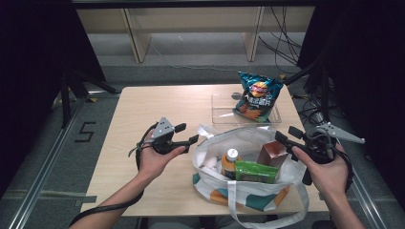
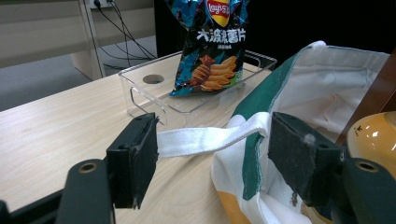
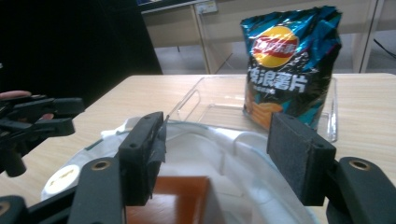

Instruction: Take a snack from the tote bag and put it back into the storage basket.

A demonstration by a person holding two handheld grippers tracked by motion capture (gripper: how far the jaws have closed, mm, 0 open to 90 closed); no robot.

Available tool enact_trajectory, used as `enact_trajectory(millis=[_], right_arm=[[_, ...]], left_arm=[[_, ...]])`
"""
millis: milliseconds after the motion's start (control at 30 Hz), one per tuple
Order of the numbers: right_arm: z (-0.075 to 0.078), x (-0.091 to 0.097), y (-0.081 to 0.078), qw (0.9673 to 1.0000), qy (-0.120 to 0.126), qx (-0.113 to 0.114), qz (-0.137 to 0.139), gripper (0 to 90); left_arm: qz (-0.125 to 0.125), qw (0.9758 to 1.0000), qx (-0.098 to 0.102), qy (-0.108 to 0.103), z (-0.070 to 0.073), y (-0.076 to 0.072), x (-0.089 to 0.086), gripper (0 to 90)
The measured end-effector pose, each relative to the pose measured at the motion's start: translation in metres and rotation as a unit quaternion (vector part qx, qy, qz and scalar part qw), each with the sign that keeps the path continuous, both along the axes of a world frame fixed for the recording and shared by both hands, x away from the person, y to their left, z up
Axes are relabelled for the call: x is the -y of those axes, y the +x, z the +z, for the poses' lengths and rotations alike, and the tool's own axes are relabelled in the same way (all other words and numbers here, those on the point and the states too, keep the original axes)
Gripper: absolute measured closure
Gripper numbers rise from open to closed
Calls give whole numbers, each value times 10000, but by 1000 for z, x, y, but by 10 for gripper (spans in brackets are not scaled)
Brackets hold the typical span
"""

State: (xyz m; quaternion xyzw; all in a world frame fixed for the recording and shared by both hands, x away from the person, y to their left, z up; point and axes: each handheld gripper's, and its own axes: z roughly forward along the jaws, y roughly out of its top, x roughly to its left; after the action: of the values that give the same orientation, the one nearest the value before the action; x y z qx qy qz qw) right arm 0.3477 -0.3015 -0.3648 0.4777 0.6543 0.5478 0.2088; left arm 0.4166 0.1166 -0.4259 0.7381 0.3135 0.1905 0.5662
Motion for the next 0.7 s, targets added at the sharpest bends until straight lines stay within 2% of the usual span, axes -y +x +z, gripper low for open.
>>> enact_trajectory(millis=[33,100,167,200,267,300,400,467,500,533,567,600,700], right_arm=[[0,-2,-2,10000,40,-54,10,370],[-1,-4,-5,9999,-49,66,69,364],[-1,-8,-9,9999,59,-81,91,357],[-2,-9,-10,9999,1,-22,139,352],[-3,-12,-14,9998,67,-108,133,343],[-4,-12,-13,9999,-13,-34,160,338],[-6,-14,-16,9998,30,-129,135,320],[-9,-14,-17,9999,-23,-71,153,310],[-8,-15,-19,9997,55,-179,122,306],[-10,-14,-18,9998,-65,-68,164,305],[-10,-15,-20,9997,-4,-199,109,301],[-11,-15,-20,9998,-89,-103,149,300],[-13,-17,-22,9997,-85,-104,181,285]], left_arm=[[-8,10000,14,5,0,0,0,326],[-6,10000,15,-9,1,0,0,326],[1,10000,6,-11,0,0,0,326],[0,10000,6,-2,0,0,0,326],[-10,10000,9,5,0,0,0,325],[-6,10000,7,-1,0,0,0,325],[-9,10000,10,-7,1,0,0,325],[-9,10000,11,-9,1,0,0,325],[3,10000,0,8,1,0,0,326],[-7,10000,9,-16,1,0,0,325],[-4,10000,7,-16,1,0,0,326],[-5,10000,12,-15,1,0,0,326],[-4,10000,15,-14,1,0,0,326]])
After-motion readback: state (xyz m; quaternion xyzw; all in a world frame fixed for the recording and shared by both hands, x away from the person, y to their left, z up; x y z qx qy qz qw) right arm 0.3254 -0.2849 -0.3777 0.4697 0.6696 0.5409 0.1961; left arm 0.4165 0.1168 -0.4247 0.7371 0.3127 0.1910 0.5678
